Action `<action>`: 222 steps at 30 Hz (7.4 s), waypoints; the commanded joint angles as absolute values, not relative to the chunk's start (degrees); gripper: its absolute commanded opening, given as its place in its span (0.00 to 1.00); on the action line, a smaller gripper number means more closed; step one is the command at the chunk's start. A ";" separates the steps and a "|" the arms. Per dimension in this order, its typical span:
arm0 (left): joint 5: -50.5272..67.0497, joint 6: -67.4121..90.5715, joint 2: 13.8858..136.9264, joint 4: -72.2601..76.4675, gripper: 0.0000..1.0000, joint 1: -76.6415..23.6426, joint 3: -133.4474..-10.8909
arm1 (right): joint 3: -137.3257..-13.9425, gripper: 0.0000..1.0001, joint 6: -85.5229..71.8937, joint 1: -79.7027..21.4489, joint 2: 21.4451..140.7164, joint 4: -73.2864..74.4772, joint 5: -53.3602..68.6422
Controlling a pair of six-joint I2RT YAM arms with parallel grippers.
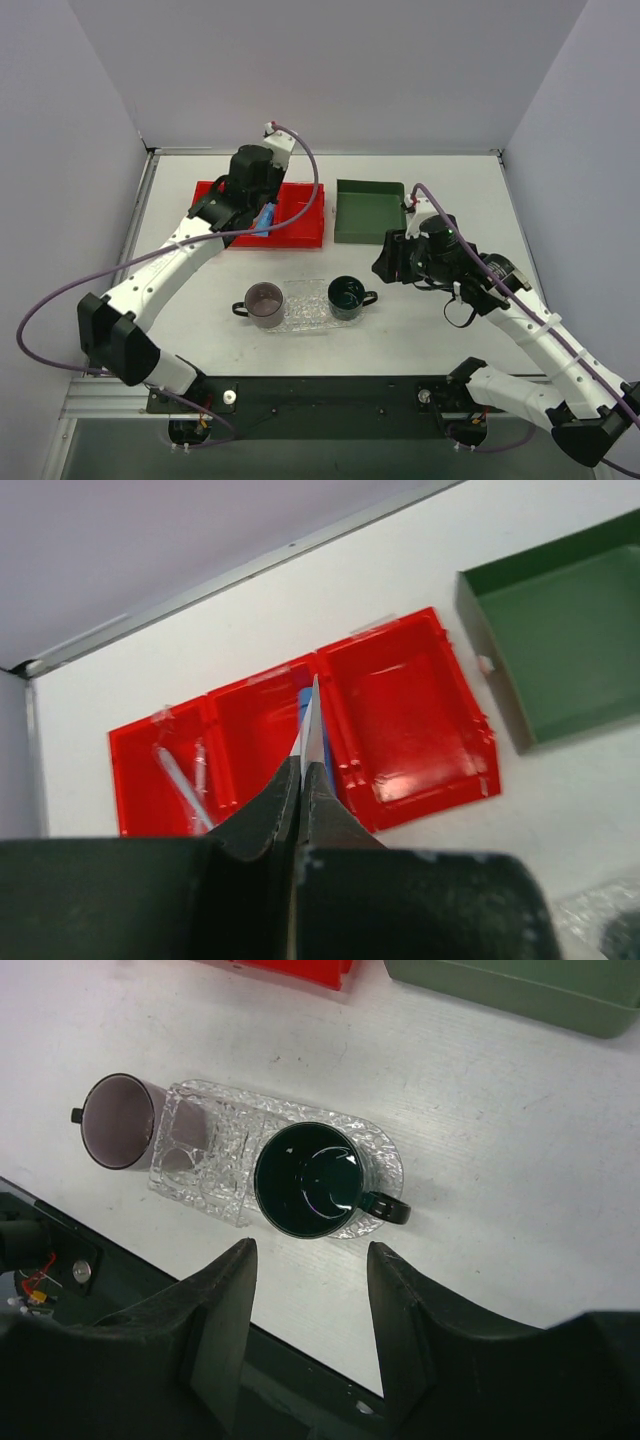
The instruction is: Prepare toiletry sets of a toothbrush and toothpaste on the tray
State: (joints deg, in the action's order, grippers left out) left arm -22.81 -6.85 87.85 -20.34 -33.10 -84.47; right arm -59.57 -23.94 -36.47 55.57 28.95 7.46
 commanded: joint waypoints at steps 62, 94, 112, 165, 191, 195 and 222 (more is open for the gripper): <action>60.64 4.57 69.52 -6.94 0.00 -34.63 -62.75 | -75.67 0.14 -12.83 -43.24 69.08 21.09 35.60; 51.34 5.53 63.82 -4.49 0.80 -29.02 -60.83 | -65.75 0.00 -13.27 -43.68 57.57 14.59 16.61; -5.80 10.11 58.80 -8.27 0.79 -25.14 -56.43 | -56.95 0.00 -15.56 -55.80 55.10 -2.63 -6.82; -4.83 10.02 58.89 -7.30 0.80 -25.14 -55.63 | -54.93 0.00 -13.10 -69.34 69.17 -16.43 -28.30; -4.57 9.93 59.50 -7.38 0.80 -25.14 -55.46 | -52.47 0.00 -10.28 -69.17 70.66 -22.06 -29.18; -4.48 9.93 59.59 -7.29 0.80 -25.14 -55.55 | -52.03 0.00 -9.50 -69.26 70.75 -23.29 -29.18; -4.39 9.75 60.03 -7.30 0.80 -25.14 -55.55 | -48.08 0.00 -8.70 -69.43 71.89 -28.56 -28.83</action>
State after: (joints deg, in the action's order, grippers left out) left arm -5.32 9.85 59.83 -9.63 -25.30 -54.98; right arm -48.18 -8.86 -69.08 71.35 -22.76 -27.55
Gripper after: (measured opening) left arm 0.795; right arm 0.004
